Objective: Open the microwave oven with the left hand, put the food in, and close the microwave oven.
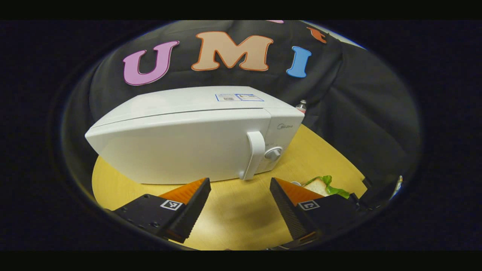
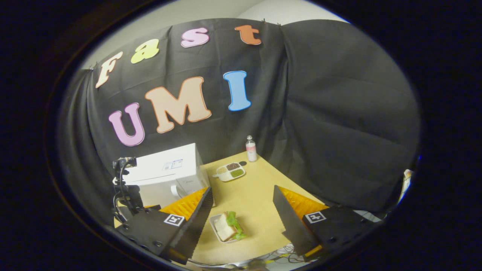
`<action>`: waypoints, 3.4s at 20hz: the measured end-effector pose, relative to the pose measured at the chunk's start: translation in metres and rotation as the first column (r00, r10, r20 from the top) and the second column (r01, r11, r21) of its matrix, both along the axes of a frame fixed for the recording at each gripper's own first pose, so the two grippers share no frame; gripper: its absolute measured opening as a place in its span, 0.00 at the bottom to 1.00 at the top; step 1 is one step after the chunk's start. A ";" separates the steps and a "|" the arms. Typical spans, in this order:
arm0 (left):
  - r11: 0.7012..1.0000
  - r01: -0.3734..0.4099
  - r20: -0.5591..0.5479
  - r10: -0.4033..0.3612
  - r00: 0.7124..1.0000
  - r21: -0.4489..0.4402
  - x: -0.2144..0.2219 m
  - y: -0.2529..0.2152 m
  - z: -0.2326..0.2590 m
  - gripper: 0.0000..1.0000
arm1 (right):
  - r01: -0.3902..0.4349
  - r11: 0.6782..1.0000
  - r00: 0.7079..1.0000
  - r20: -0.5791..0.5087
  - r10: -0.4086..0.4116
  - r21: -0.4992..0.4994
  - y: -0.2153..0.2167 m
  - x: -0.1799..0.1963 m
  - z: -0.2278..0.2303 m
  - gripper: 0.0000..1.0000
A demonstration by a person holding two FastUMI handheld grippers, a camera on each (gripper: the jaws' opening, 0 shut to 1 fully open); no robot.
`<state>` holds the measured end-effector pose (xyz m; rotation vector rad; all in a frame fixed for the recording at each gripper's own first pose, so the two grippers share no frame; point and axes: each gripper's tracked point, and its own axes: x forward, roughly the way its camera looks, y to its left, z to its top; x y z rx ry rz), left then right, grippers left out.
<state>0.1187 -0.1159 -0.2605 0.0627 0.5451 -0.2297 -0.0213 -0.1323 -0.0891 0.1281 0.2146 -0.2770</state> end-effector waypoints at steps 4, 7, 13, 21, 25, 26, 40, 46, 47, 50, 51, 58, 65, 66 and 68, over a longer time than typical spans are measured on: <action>1.000 -0.018 -0.043 0.018 0.999 -0.008 0.019 -0.013 -0.020 0.85 | 0.023 1.000 1.000 -0.010 -0.023 0.007 -0.015 0.000 -0.002 0.92; 0.999 -0.034 -0.059 0.033 0.998 -0.012 0.035 -0.019 -0.029 0.84 | 0.045 0.999 0.999 -0.010 -0.045 -0.004 -0.030 -0.002 -0.003 0.92; 0.996 -0.086 -0.107 0.083 0.991 -0.022 0.054 -0.027 -0.047 0.78 | 0.050 0.999 0.999 -0.010 -0.050 0.000 -0.050 0.003 -0.009 0.99; 0.991 -0.130 -0.120 0.130 0.984 0.011 0.070 -0.023 -0.056 0.46 | 0.012 1.000 1.000 -0.019 -0.012 -0.016 -0.066 0.013 -0.015 0.99; 0.989 -0.143 -0.151 0.145 0.978 0.023 0.072 -0.026 -0.062 0.31 | 0.008 1.000 1.000 -0.029 -0.008 0.000 -0.077 0.013 -0.019 0.99; 0.989 -0.145 -0.152 0.150 0.977 0.039 0.072 -0.026 -0.063 0.28 | 0.007 1.000 1.000 -0.030 -0.007 0.003 -0.079 0.013 -0.020 0.99; 0.993 -0.113 -0.101 0.117 0.988 0.038 0.069 -0.026 -0.062 0.06 | -0.012 1.000 1.000 -0.024 0.012 0.023 -0.101 -0.005 -0.032 0.92; 0.989 -0.150 -0.060 0.150 0.987 0.000 0.068 -0.025 -0.060 0.02 | -0.054 0.998 0.997 -0.046 0.055 0.022 -0.103 -0.017 -0.045 0.92; 0.989 -0.149 -0.047 0.149 0.988 -0.001 0.068 -0.025 -0.059 0.02 | -0.060 0.998 0.997 -0.053 0.061 0.016 -0.104 -0.019 -0.047 0.92; 0.989 -0.145 -0.023 0.145 0.989 0.003 0.067 -0.026 -0.058 0.01 | -0.065 0.998 0.995 -0.070 0.065 0.001 -0.106 -0.023 -0.052 0.99; 0.989 -0.145 -0.020 0.145 0.989 0.000 0.066 -0.026 -0.058 0.01 | -0.065 0.998 0.996 -0.060 0.065 -0.001 -0.105 -0.024 -0.049 1.00; 0.996 -0.090 0.002 0.090 0.996 -0.028 -0.010 -0.014 -0.068 0.00 | -0.126 0.991 0.991 -0.035 0.127 0.031 -0.083 -0.007 -0.045 0.99; 0.993 -0.114 0.036 0.114 0.993 -0.004 -0.047 0.001 -0.072 0.13 | -0.255 0.967 0.964 -0.070 0.255 0.014 -0.045 0.002 -0.057 0.99; 0.993 -0.119 0.041 0.119 0.992 -0.004 -0.051 0.004 -0.072 0.11 | -0.268 0.963 0.960 -0.074 0.268 0.012 -0.040 0.001 -0.060 0.99; 0.991 -0.132 0.046 0.132 0.990 -0.014 -0.057 0.008 -0.072 0.21 | -0.286 0.958 0.955 -0.083 0.285 0.001 -0.032 -0.003 -0.064 1.00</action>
